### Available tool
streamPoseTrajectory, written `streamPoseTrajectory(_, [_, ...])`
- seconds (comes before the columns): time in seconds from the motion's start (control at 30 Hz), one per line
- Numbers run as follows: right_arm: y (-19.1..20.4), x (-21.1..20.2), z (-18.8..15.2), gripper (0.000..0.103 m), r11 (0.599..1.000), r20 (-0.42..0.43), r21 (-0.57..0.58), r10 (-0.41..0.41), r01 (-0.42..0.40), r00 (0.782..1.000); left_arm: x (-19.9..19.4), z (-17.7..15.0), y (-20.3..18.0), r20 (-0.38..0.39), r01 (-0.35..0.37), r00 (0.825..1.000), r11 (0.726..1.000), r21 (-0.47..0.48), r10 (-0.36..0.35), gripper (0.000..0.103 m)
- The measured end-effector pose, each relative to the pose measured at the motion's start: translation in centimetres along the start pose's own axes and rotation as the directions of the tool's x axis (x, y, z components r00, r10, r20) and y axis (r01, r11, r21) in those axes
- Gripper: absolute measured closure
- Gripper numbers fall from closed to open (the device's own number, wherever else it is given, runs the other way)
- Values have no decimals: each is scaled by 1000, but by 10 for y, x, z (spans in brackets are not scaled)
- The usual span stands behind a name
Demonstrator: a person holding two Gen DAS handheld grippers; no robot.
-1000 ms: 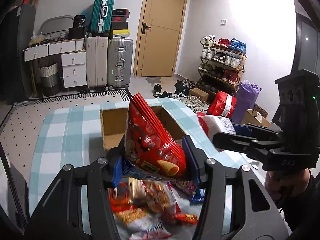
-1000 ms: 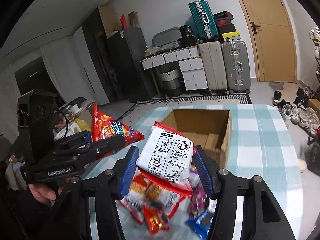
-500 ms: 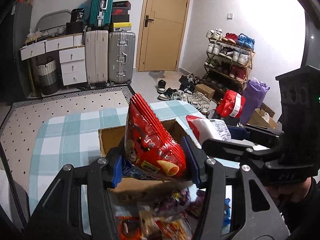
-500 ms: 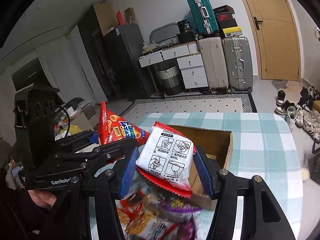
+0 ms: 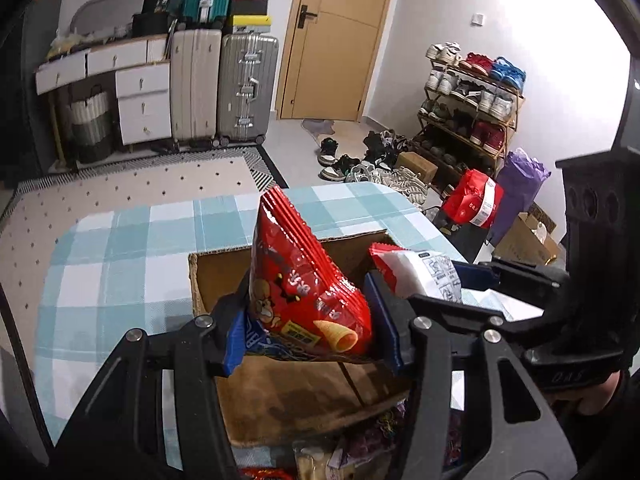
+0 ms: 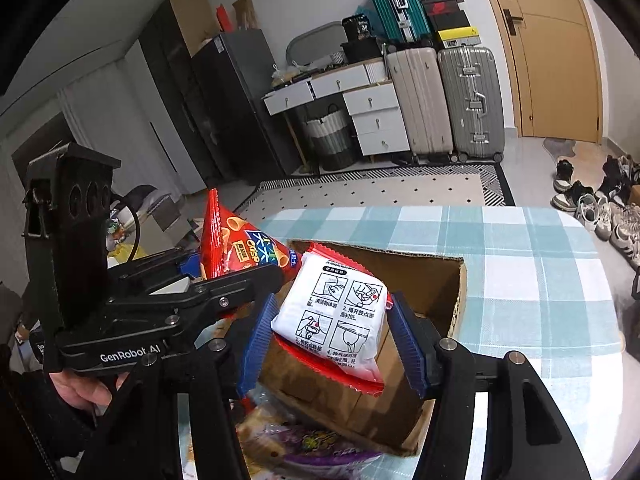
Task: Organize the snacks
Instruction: 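Carry both packs over the box and open both grippers to drop them, then withdraw both tools from the box back toward the snack pile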
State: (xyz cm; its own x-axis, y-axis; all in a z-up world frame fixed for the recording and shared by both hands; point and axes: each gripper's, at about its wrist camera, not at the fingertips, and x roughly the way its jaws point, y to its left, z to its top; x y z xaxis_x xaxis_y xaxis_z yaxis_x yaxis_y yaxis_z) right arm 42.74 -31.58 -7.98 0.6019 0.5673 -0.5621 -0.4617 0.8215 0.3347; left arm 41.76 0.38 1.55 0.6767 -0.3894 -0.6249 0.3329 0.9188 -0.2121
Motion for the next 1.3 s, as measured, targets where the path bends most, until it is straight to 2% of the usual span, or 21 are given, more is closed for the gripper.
streamPoseTrajectory(0.07, [-4, 8, -1, 44, 1000, -11, 6, -2, 2, 1000, 14, 2, 8, 3, -1, 1000, 1000, -12, 1, 52])
streamPoseTrajectory(0.1, [-8, 13, -1, 43, 1000, -17, 5, -2, 2, 1000, 19, 3, 12, 4, -8, 1000, 1000, -13, 8, 45])
streamPoseTrajectory(0.13, [-9, 16, -2, 39, 1000, -22, 3, 0, 1, 1000, 27, 7, 15, -3, -25, 1000, 1000, -10, 25, 36])
streamPoseTrajectory(0.17, [-10, 20, -2, 36, 1000, -31, -3, -7, 7, 1000, 30, 6, 19, -7, -37, 999, 999, -13, 37, 32])
streamPoseTrajectory(0.23, [-12, 23, -3, 21, 999, -34, -9, -40, 40, 999, 33, 9, 27, 11, -41, 999, 999, -24, 41, 26])
streamPoseTrajectory(0.3, [-13, 23, -5, 20, 998, -26, -17, -55, 55, 998, 34, 12, 30, 23, -52, 998, 999, -10, 52, 20])
streamPoseTrajectory(0.43, [-15, 14, -6, 19, 997, -2, -21, -72, 72, 997, 29, 14, 32, 41, -74, 996, 997, 3, 74, 20])
streamPoseTrajectory(0.5, [-16, 7, -6, 19, 998, 7, -17, -67, 68, 998, 14, -4, 27, 49, -88, 995, 996, 0, 88, 20])
streamPoseTrajectory(0.6, [-12, -6, -8, 19, 997, 24, -19, -75, 76, 997, 0, -11, 22, 59, -99, 993, 995, -4, 99, 20])
streamPoseTrajectory(0.67, [-8, -15, -9, 19, 997, 35, -21, -74, 74, 997, -23, -29, 17, 66, -111, 992, 994, 3, 111, 20])
streamPoseTrajectory(0.97, [22, -61, -17, 14, 995, 93, -57, -79, 84, 993, -84, -61, -12, 95, -156, 984, 987, 31, 152, 19])
streamPoseTrajectory(1.07, [32, -74, -21, 14, 994, 105, -72, -77, 85, 992, -103, -68, -23, 107, -171, 980, 985, 28, 167, 12])
streamPoseTrajectory(1.13, [37, -82, -24, 13, 993, 113, -77, -79, 88, 990, -116, -74, -29, 118, -184, 977, 983, 23, 180, 3])
streamPoseTrajectory(1.3, [52, -103, -36, 10, 992, 135, -88, -77, 89, 988, -151, -87, -48, 159, -208, 967, 978, 31, 200, 1])
